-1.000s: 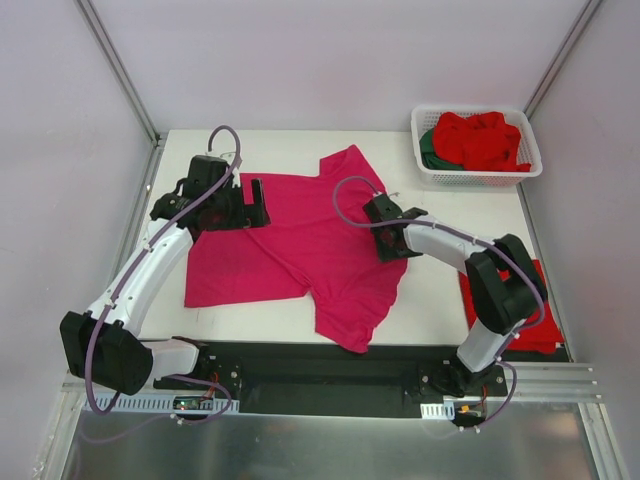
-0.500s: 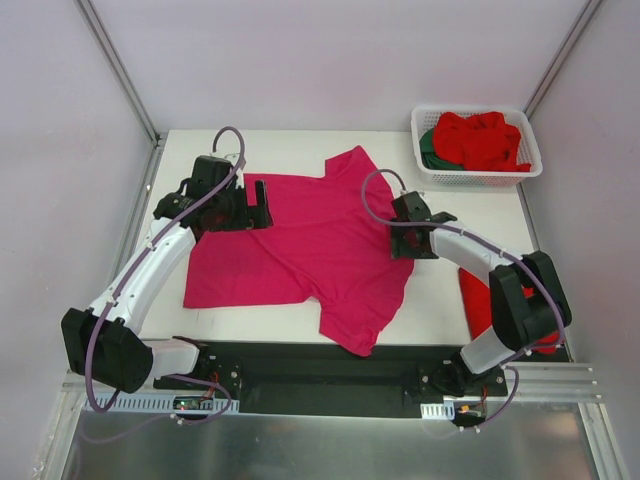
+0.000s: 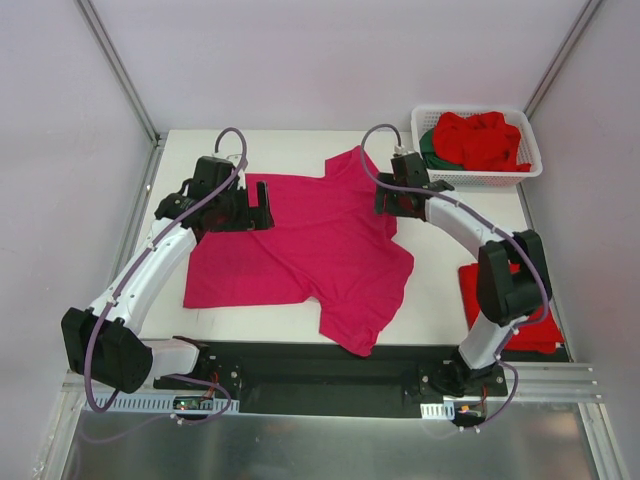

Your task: Fold and stack the t-shirts

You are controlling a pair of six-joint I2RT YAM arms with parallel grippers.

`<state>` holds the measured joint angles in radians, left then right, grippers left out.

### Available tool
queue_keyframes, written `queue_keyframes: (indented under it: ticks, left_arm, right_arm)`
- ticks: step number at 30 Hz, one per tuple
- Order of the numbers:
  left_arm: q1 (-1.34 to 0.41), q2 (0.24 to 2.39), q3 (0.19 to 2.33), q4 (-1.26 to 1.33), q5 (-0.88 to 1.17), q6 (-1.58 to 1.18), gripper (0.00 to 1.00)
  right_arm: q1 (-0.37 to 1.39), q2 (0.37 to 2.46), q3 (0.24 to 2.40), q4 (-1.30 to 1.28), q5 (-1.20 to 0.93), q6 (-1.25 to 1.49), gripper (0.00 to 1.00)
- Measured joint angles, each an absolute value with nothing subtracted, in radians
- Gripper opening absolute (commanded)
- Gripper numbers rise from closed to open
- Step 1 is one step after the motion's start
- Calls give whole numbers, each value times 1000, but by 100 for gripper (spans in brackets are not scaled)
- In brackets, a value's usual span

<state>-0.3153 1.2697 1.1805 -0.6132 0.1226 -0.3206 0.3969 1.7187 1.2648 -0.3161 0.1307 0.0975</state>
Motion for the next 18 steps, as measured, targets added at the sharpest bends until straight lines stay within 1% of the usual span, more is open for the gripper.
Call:
queue_keyframes:
  ticks: [7,14,18]
  left_arm:
    - [-315,1269,1163,-611,121,-313,99]
    - [-315,1269,1147,-612,118,-305,99]
    - [-315,1269,1147,-611,118,-304,99]
  right_arm:
    - [397,1891,1416,-307,193,64,66]
    - [397,1906,1440,-356,296,25,66]
    - [392,1912,1442,-382,315,17,65]
